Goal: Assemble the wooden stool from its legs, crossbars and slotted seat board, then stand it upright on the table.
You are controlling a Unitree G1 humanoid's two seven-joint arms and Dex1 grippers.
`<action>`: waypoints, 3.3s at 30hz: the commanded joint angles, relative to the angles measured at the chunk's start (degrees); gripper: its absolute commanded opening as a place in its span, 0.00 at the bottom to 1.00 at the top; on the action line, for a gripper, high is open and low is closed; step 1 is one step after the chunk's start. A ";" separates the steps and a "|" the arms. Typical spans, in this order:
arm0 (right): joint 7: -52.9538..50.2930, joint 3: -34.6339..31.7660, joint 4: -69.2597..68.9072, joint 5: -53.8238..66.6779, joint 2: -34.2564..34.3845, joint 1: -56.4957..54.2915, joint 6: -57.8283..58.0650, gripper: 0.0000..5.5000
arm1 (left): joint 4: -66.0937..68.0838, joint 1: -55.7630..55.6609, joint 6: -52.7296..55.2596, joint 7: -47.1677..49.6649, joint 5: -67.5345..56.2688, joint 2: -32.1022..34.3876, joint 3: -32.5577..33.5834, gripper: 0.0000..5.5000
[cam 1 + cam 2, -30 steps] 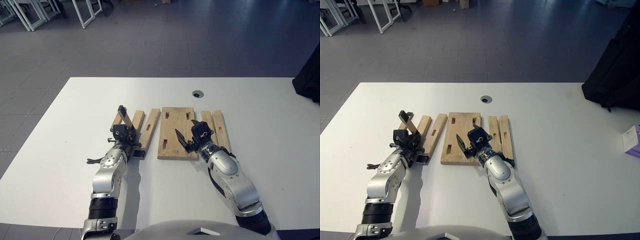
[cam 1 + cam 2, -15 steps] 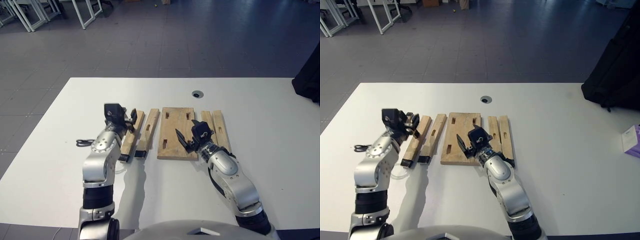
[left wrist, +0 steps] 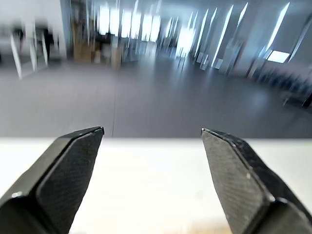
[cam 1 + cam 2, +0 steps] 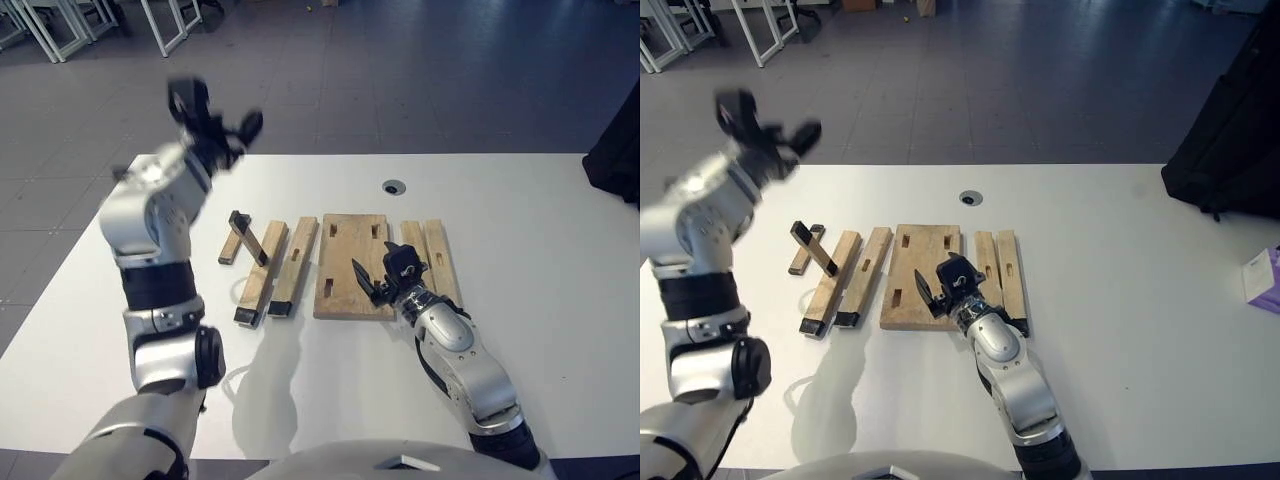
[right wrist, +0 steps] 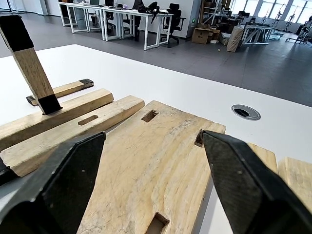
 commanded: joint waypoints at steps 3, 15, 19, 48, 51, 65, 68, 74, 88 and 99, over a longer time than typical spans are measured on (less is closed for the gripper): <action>0.12 -0.68 0.98 -0.17 0.33 -1.80 0.12 0.66 | 6.01 5.26 -5.44 -1.83 0.99 -1.91 -1.80 0.67; -1.04 -0.78 -1.43 -0.32 0.40 1.39 0.98 0.66 | -32.32 14.71 0.81 -0.88 -7.63 0.26 2.40 0.86; -2.18 -0.96 -2.81 -0.56 0.49 3.59 1.17 0.66 | -40.45 38.85 -4.54 -7.37 -8.79 -0.70 0.51 0.86; 0.44 -9.03 -5.73 2.27 -0.36 -4.52 7.54 0.66 | -11.77 52.60 -12.51 -4.16 13.14 0.49 -16.26 0.49; 0.68 -10.73 -5.13 2.42 -1.47 -6.37 8.12 0.66 | -9.48 50.91 -13.23 -1.10 13.74 -0.80 -15.11 0.40; 6.91 -43.73 0.99 42.06 5.14 -26.46 30.91 0.83 | -30.77 18.37 -5.22 -6.25 -21.87 -5.96 -1.51 0.37; 5.07 -51.52 7.33 64.13 5.84 -34.72 38.30 0.83 | -24.27 14.54 4.92 -11.95 -46.92 -7.59 2.23 0.37; -1.84 -48.46 10.88 78.80 2.94 -35.59 41.37 0.83 | -18.93 13.68 11.11 -16.50 -62.63 -5.39 1.67 0.37; -7.52 -35.29 16.28 113.18 -13.92 -36.98 37.48 0.67 | -18.51 21.02 10.87 -25.09 -56.00 0.94 -7.36 0.37; -0.68 -27.91 16.24 113.65 -25.85 -35.93 35.88 0.39 | -20.65 20.53 10.08 -25.50 -56.92 2.70 -6.54 0.37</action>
